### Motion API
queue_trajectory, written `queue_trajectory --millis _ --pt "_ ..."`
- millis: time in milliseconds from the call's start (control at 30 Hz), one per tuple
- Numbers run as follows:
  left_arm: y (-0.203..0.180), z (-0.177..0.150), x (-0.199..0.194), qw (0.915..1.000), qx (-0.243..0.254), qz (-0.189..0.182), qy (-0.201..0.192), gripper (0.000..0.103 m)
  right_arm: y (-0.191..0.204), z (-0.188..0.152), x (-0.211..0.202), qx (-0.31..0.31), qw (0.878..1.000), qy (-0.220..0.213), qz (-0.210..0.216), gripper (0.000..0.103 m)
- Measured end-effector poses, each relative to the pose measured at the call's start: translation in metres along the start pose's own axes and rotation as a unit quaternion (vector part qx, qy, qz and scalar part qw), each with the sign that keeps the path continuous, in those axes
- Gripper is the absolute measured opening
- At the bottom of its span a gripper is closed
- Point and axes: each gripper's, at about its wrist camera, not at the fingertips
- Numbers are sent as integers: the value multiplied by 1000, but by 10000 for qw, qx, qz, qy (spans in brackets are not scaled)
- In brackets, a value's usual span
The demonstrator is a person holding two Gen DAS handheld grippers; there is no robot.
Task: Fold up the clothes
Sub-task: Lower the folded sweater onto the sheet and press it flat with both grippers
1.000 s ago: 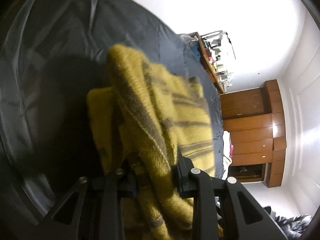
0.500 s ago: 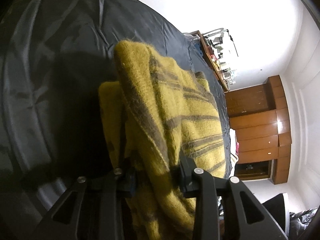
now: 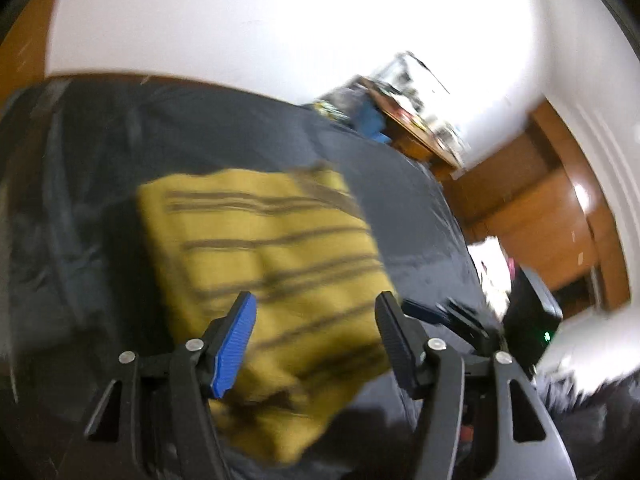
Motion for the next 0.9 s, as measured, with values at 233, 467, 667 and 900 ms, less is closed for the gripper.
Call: queue_trajectory --millis 233,467,667,900 --pt "22 -40 44 9959 -334 730 409 67 -7 -28 32 -198 9993 316 -84 54" --pt "22 -59 52 9915 377 1188 369 66 -3 -54 46 -412 9984 382 -68 55" --pt "22 -68 57 9885 696 1337 99 66 3 -63 49 -814 9963 135 -232 55" --pt "19 -70 57 9873 623 1463 -6 66 -6 -62 48 -880 9958 -11 -262 55"
Point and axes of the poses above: each gripper's, at about its wrist camera, not at the fingertips, and x roughly the way its jaws point, y to its left, z to its top, and after that the axes turned 9 degrees about -z, right-handed
